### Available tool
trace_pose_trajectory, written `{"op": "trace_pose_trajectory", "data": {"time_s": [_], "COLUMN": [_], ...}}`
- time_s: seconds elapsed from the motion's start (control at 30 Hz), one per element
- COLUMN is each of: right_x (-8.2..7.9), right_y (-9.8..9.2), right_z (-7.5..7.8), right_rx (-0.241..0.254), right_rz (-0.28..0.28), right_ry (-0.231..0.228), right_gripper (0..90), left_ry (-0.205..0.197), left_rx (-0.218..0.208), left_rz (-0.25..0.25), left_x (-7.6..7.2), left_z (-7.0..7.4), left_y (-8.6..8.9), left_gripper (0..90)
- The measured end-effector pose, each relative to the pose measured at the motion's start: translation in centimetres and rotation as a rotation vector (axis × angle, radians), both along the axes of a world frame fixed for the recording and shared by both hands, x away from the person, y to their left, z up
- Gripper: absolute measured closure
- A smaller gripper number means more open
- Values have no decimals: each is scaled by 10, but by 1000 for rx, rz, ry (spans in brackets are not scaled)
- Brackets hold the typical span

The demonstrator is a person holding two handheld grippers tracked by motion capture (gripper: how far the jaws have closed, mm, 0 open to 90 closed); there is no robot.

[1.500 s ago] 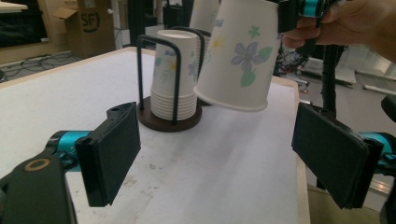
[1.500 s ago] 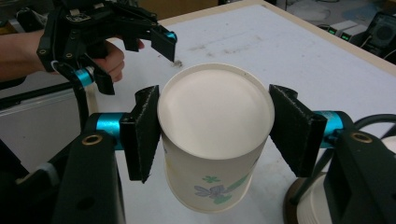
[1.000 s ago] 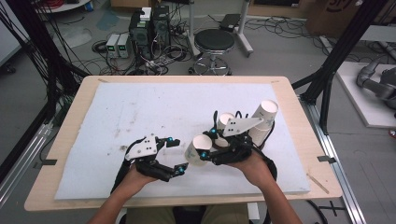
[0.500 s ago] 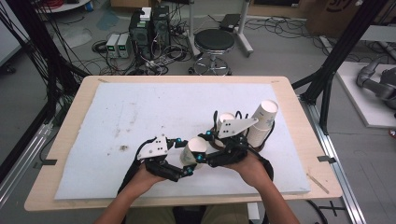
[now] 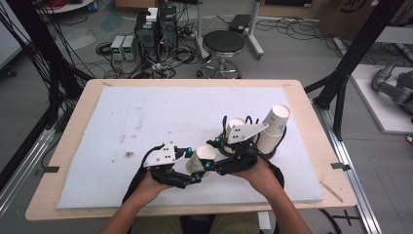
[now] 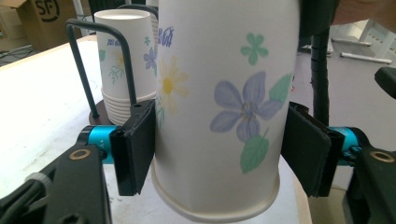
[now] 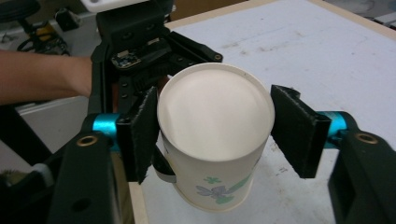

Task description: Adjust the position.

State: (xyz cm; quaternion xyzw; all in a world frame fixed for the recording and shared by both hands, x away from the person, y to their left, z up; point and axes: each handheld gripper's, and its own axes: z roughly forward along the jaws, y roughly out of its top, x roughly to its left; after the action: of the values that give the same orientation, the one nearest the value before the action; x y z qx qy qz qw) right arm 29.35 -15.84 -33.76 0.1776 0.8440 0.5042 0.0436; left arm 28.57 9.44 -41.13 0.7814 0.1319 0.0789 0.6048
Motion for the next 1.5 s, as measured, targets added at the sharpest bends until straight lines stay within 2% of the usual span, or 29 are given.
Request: {"op": "trace_pose_trajectory", "data": {"time_s": [0.03, 0.07, 0.17, 0.3, 0.33, 0.37, 0.4, 0.43, 0.5, 0.6, 0.7, 0.9, 0.97, 1.0, 1.03, 1.13, 1.3, 1.5], "right_x": [1, 1, 0, 0, 0, 0, 0, 0, 0, 1, 1, 1, 2, 3, 3, 5, 6, 7], "right_y": [-2, -2, -4, -6, -6, -6, -6, -6, -7, -7, -7, -4, -3, -2, -1, 1, 5, 17], "right_z": [-2, -2, -5, -9, -10, -11, -11, -12, -12, -14, -15, -17, -18, -18, -18, -19, -19, -19], "right_rx": [2, 2, 5, 3, -1, 1, 1, 0, -4, -21, -35, -63, -78, -82, -86, -99, -124, -186], "right_rz": [-27, -27, -8, 17, 25, 32, 32, 37, 37, 44, 51, 73, 88, 88, 92, 110, 129, 186], "right_ry": [-1, -1, 5, 8, 8, 2, 2, -4, -9, -11, -22, -30, -37, -38, -34, -41, -41, -53], "right_gripper": [194, 194, 193, 193, 193, 193, 193, 193, 193, 193, 193, 193, 193, 193, 193, 193, 193, 194], "left_ry": [3, 3, 8, 12, 13, 13, 15, 15, 17, 21, 28, 7, -7, -7, -11, -16, -5, -3], "left_rx": [27, 27, 101, 165, 200, 200, 220, 259, 275, 343, 386, 469, 514, 514, 536, 557, 589, 604], "left_rz": [2, 2, -9, -19, -25, -25, -28, -38, -44, -65, -87, -123, -142, -142, -148, -159, -175, -193], "left_x": [1, 1, 2, 4, 5, 5, 6, 8, 8, 9, 10, 12, 13, 13, 13, 13, 14, 14], "left_z": [1, 1, 6, 13, 17, 17, 19, 23, 24, 28, 32, 41, 45, 45, 48, 49, 49, 49], "left_y": [1, 1, 4, 7, 8, 8, 8, 8, 7, 5, 3, -1, -3, -3, -4, -4, -6, -9], "left_gripper": [329, 334, 343, 344, 344, 344, 344, 344, 347, 347, 348, 347, 347, 348, 348, 348, 349, 348]}}
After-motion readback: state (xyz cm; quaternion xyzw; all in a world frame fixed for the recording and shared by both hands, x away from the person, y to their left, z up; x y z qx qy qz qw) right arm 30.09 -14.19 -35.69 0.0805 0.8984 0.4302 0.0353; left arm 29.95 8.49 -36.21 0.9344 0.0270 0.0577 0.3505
